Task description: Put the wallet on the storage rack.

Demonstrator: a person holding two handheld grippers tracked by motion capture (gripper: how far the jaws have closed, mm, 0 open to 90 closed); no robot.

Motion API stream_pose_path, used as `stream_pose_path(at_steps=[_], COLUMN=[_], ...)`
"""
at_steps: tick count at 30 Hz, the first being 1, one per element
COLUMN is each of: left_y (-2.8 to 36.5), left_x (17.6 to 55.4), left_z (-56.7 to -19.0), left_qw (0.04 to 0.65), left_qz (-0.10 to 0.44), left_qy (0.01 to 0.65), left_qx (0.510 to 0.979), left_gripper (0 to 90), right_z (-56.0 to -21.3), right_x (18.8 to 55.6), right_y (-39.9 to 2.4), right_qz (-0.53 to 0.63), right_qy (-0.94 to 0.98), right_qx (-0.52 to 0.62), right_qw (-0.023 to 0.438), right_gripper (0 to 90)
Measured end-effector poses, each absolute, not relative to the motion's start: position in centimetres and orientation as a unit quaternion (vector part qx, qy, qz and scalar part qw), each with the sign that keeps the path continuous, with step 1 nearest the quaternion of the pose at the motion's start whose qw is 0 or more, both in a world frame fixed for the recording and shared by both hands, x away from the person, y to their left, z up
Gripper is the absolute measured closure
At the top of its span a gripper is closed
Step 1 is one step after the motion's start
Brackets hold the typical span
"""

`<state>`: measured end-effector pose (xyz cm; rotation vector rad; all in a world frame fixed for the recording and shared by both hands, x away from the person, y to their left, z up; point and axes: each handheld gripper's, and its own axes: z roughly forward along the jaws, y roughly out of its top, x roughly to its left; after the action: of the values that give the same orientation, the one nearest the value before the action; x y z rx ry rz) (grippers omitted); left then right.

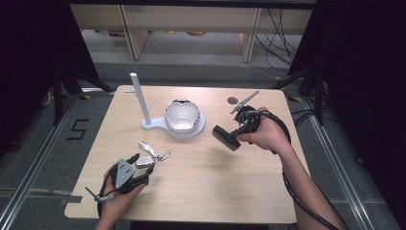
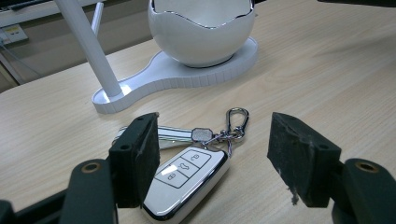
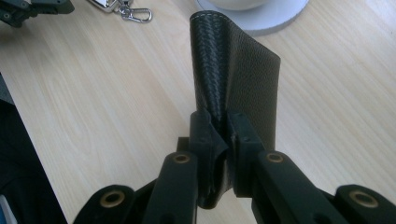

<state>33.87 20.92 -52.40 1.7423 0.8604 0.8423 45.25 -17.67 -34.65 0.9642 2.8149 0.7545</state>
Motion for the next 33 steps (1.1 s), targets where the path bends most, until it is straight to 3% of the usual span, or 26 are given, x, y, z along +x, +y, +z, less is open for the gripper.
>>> stream_pose_path(at_steps=[33], left_y=[20.9], left_x=[33.8], left_z=[-52.4], left_qw=[0.491], left_qz=[0.347], left_qy=[0.354], left_qx=[0.717], left_gripper=[33.2], right_z=[-31.5], right_x=[48.3], right_y=[-12.3], right_qz=[0.281], right_qy=[0.918], right_qx=[0.277], right_qw=[0.032], right_gripper=[82.9])
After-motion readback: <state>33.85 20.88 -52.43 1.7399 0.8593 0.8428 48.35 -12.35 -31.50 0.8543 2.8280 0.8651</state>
